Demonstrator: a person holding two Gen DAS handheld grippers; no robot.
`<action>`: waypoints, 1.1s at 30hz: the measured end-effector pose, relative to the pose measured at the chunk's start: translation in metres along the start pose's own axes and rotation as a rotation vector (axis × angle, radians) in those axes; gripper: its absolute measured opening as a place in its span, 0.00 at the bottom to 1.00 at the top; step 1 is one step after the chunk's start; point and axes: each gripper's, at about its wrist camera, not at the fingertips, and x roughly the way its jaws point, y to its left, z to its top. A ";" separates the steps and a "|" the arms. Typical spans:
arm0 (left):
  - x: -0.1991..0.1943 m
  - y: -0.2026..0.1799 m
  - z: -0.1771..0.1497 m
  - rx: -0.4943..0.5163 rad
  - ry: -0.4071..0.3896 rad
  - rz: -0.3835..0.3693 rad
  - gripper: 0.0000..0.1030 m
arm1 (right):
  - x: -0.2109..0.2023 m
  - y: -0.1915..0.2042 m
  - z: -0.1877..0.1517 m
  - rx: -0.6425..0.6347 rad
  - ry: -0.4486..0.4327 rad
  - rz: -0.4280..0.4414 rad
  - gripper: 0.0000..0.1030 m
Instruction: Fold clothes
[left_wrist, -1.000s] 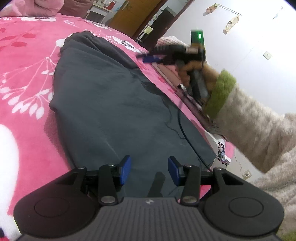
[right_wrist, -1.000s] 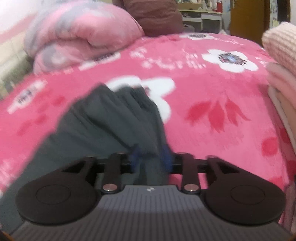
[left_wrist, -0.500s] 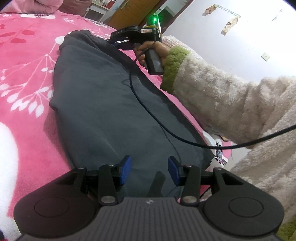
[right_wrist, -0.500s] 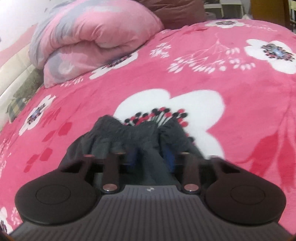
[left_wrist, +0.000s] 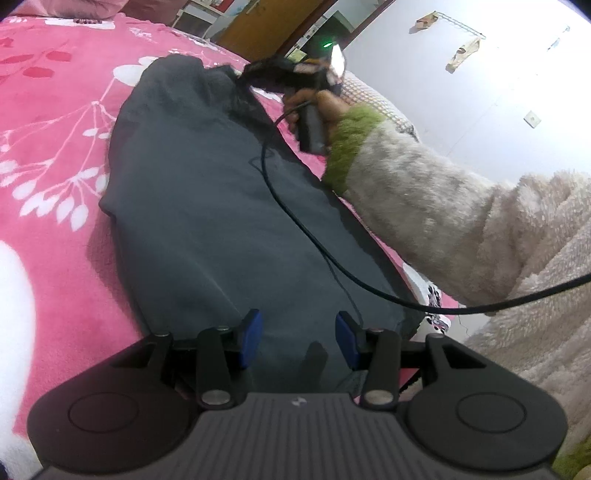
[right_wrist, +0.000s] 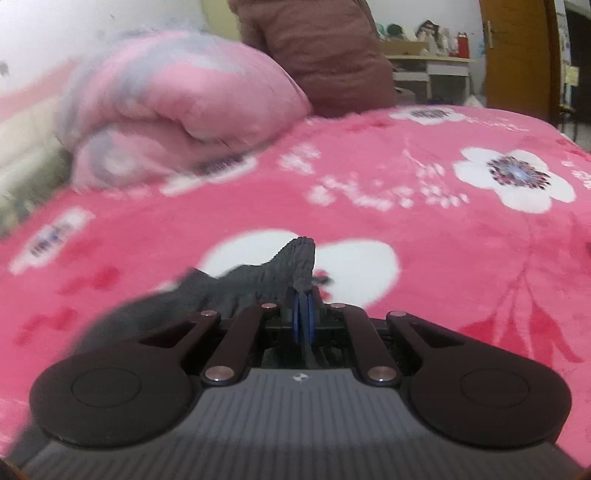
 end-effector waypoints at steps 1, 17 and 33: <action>0.000 -0.001 0.000 0.001 0.000 0.003 0.44 | 0.010 -0.004 -0.003 0.001 0.016 -0.016 0.04; 0.000 0.001 0.004 -0.036 -0.033 0.007 0.46 | -0.272 -0.013 -0.025 0.023 -0.178 -0.044 0.34; -0.018 -0.028 -0.002 0.046 -0.059 0.173 0.49 | -0.323 0.060 -0.241 0.120 -0.048 -0.115 0.09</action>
